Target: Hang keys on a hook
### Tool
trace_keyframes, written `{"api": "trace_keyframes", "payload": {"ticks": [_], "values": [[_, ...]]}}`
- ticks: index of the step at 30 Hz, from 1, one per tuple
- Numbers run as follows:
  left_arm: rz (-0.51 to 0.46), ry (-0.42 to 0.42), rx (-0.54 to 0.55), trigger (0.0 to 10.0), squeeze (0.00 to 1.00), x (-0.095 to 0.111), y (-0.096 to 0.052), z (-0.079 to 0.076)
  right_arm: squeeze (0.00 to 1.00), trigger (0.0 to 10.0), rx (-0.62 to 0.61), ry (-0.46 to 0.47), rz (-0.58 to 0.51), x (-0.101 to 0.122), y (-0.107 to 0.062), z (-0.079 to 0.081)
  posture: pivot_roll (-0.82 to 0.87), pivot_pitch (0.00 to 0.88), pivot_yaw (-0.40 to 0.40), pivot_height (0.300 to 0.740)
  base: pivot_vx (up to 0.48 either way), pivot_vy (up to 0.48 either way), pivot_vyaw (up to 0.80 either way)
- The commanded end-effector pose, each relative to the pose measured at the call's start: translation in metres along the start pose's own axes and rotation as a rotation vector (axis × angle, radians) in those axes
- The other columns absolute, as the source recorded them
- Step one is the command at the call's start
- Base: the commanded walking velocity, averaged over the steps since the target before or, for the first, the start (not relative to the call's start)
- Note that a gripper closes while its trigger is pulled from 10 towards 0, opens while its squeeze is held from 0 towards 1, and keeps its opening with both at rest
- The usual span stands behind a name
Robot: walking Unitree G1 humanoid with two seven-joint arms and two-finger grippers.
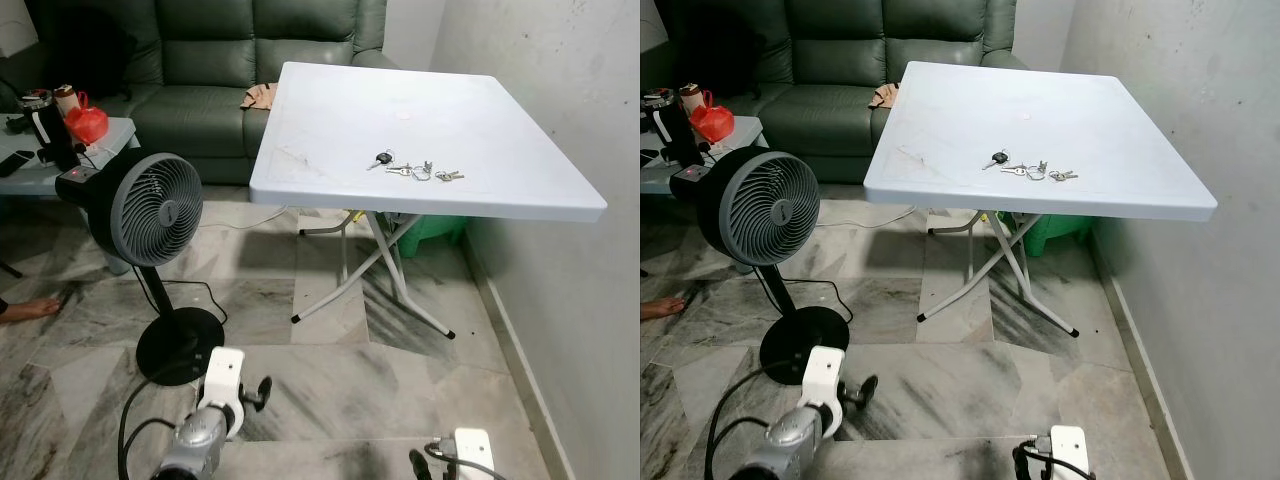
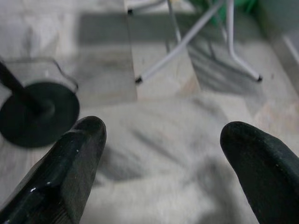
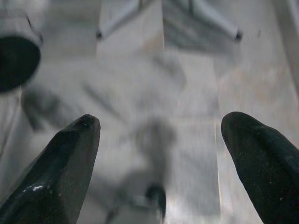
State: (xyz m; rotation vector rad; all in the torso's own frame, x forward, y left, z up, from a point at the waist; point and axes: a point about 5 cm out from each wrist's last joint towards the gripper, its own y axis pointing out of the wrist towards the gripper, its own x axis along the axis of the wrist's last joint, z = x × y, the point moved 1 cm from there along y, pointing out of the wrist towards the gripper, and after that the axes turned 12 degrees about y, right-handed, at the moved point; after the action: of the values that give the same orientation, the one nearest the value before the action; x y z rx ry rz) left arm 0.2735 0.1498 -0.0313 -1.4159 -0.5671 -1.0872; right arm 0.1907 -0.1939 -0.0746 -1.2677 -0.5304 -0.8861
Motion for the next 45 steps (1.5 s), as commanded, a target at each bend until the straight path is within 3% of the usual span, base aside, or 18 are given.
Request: {"api": "trace_keyframes", "payload": {"ticks": [1, 6, 7, 8, 11, 16, 28, 31, 32, 34, 38, 45], "values": [[-0.079, 0.004, 0.030, 10.0, 0.00, 0.015, 0.002, 0.009, 0.00, 10.0, 0.018, -0.006, -0.128, 0.025, 0.005, 0.001, -0.08, 0.008, -0.017, 0.711, 0.000, 0.000, 0.00], [-0.166, 0.002, 0.043, 10.0, 0.00, 0.032, 0.004, 0.015, 0.00, 10.0, 0.058, -0.012, -0.269, 0.050, 0.006, 0.007, -0.08, 0.011, -0.012, 0.711, 0.000, 0.000, 0.00], [-0.242, -0.033, 0.022, 10.0, 0.00, 0.047, 0.006, 0.017, 0.00, 10.0, 0.084, -0.017, -0.349, 0.063, 0.006, 0.013, -0.09, 0.013, -0.011, 0.711, 0.000, 0.000, 0.00], [-0.242, -0.033, 0.022, 10.0, 0.00, 0.047, 0.006, 0.017, 0.00, 10.0, 0.084, -0.017, -0.349, 0.063, 0.006, 0.013, -0.09, 0.013, -0.011, 0.711, 0.000, 0.000, 0.00], [-0.372, -0.050, 0.004, 10.0, 0.00, 0.073, 0.006, 0.021, 0.00, 10.0, 0.125, -0.036, -0.477, 0.088, 0.003, 0.025, -0.08, 0.019, -0.007, 0.711, 0.000, 0.000, 0.00], [-0.472, -0.031, -0.001, 10.0, 0.00, 0.098, 0.006, 0.023, 0.00, 10.0, 0.185, -0.035, -0.598, 0.117, -0.001, 0.042, -0.08, 0.020, -0.009, 0.711, 0.000, 0.000, 0.00], [-0.635, -0.035, -0.018, 10.0, 0.00, 0.140, -0.003, 0.030, 0.00, 10.0, 0.256, -0.077, -0.735, 0.163, -0.019, 0.059, -0.08, 0.022, -0.009, 0.711, 0.000, 0.000, 0.00], [-0.660, -0.086, 0.004, 10.0, 0.00, 0.149, -0.004, 0.034, 0.00, 10.0, 0.260, -0.049, -0.760, 0.171, -0.023, 0.061, -0.07, 0.022, -0.008, 0.711, 0.000, 0.000, 0.00], [-0.701, -0.127, 0.029, 10.0, 0.00, 0.158, -0.008, 0.037, 0.00, 10.0, 0.274, 0.010, -0.785, 0.180, -0.027, 0.063, -0.07, 0.022, -0.007, 0.711, 0.000, 0.000, 0.00], [-0.717, -0.128, 0.038, 10.0, 0.00, 0.161, -0.010, 0.038, 0.00, 10.0, 0.281, 0.033, -0.793, 0.182, -0.029, 0.064, -0.07, 0.022, -0.007, 0.711, 0.000, 0.000, 0.00], [-0.761, -0.134, 0.005, 10.0, 0.00, 0.162, -0.022, 0.036, 0.00, 10.0, 0.300, -0.039, -0.842, 0.187, -0.045, 0.072, -0.08, 0.020, -0.002, 0.711, 0.000, 0.000, 0.00], [-0.651, -0.164, -0.019, 10.0, 0.00, 0.135, -0.023, 0.037, 0.00, 10.0, 0.270, -0.050, -0.794, 0.175, -0.048, 0.063, -0.07, 0.017, -0.003, 0.711, 0.000, 0.000, 0.00]]}}
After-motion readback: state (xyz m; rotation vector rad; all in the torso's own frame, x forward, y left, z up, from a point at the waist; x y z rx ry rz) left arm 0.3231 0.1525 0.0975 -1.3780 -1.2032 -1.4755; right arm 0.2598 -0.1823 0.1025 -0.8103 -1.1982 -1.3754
